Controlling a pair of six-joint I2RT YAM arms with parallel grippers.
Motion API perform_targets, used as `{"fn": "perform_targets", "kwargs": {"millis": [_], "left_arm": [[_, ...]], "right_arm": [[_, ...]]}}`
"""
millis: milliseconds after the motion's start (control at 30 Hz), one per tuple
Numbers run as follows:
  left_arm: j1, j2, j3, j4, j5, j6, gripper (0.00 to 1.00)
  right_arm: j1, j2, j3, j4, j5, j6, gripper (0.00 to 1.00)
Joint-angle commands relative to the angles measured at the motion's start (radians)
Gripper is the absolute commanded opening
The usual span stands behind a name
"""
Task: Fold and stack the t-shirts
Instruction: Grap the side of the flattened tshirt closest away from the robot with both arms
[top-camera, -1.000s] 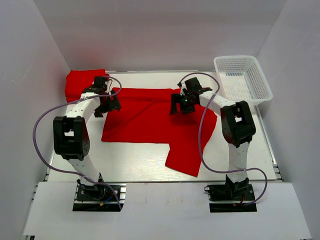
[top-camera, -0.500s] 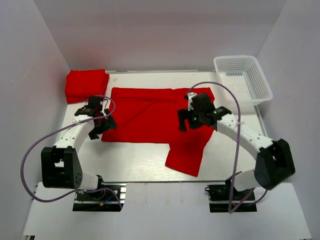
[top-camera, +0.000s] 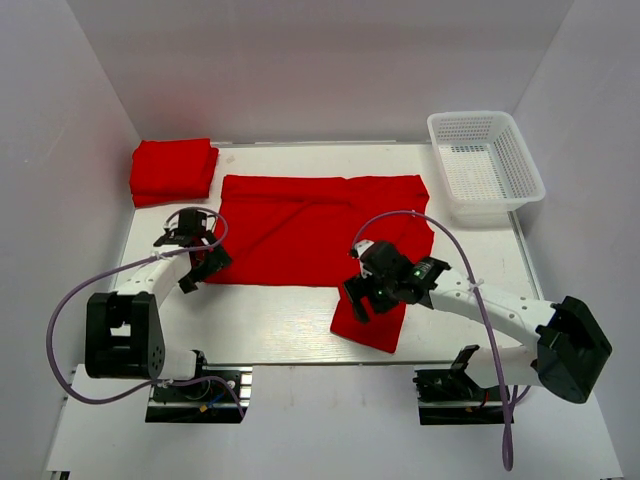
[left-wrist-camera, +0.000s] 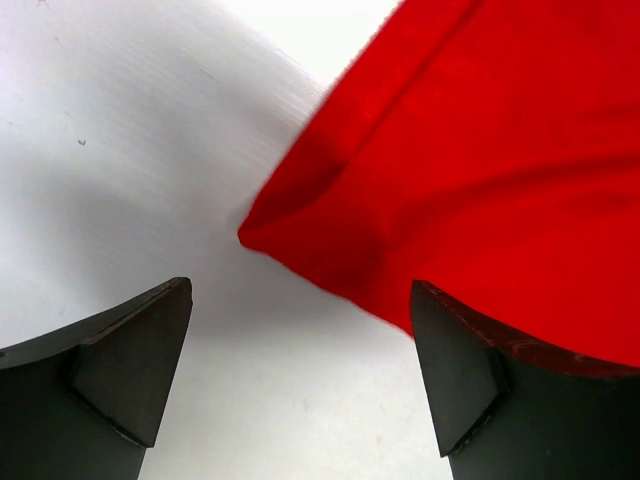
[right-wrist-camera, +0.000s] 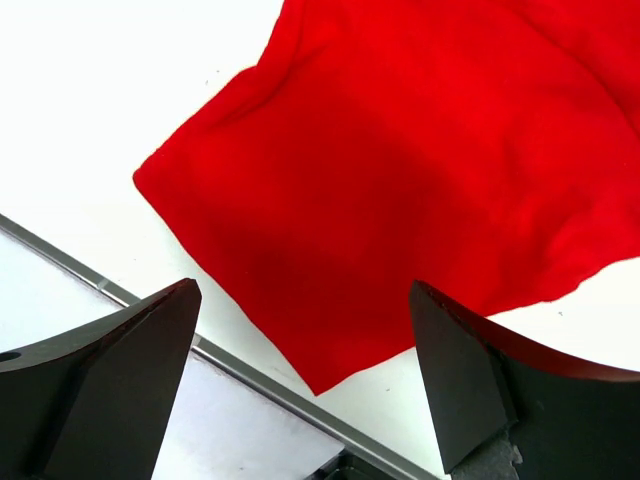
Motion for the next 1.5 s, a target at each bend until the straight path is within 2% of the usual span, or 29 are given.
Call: {"fn": "perform_targets", "kwargs": {"millis": [0, 133, 167, 267, 333, 533, 633, 767, 800, 900, 1067, 1300, 1467], "left_arm": [[0.022, 0.009, -0.041, 0.115, -0.020, -0.027, 1.00], [0.049, -0.026, -0.083, 0.139, -0.024, -0.027, 1.00], [0.049, -0.035, -0.092, 0.153, -0.025, -0.027, 0.94], [0.069, -0.035, -0.103, 0.164, -0.016, -0.027, 0.94], [0.069, -0.025, -0.113, 0.175, -0.015, -0.027, 0.88], [0.098, 0.028, -0.113, 0.207, 0.004, -0.018, 0.86], [0.099, 0.040, -0.104, 0.216, 0.015, -0.009, 0.74], [0.099, 0.051, -0.135, 0.273, 0.072, 0.012, 0.48], [0.099, 0.051, -0.155, 0.296, 0.087, 0.013, 0.32], [0.099, 0.051, -0.169, 0.317, 0.116, 0.022, 0.00], [0.099, 0.042, -0.178, 0.317, 0.129, 0.042, 0.00], [0.089, -0.086, -0.219, 0.327, 0.109, 0.042, 0.00], [0.089, -0.098, -0.219, 0.317, 0.109, 0.042, 0.00]], "right_arm": [[0.021, -0.023, -0.006, -0.009, 0.075, 0.066, 0.90], [0.026, -0.052, -0.026, -0.005, 0.080, 0.109, 0.90], [0.027, -0.055, -0.025, -0.002, 0.071, 0.114, 0.90], [0.027, -0.044, -0.023, -0.031, 0.075, 0.133, 0.90], [0.027, -0.043, -0.028, -0.039, 0.080, 0.141, 0.90], [0.024, -0.058, -0.035, -0.041, 0.071, 0.160, 0.90], [0.024, -0.052, -0.031, -0.050, 0.075, 0.160, 0.90], [0.023, -0.046, -0.038, -0.056, 0.078, 0.161, 0.90], [0.026, -0.043, -0.042, -0.058, 0.083, 0.166, 0.90], [0.027, -0.040, -0.055, -0.059, 0.058, 0.175, 0.90], [0.027, -0.041, -0.089, -0.070, 0.052, 0.173, 0.90], [0.045, -0.017, -0.115, -0.073, 0.015, 0.183, 0.90], [0.064, -0.001, -0.137, -0.079, -0.024, 0.199, 0.90]]}}
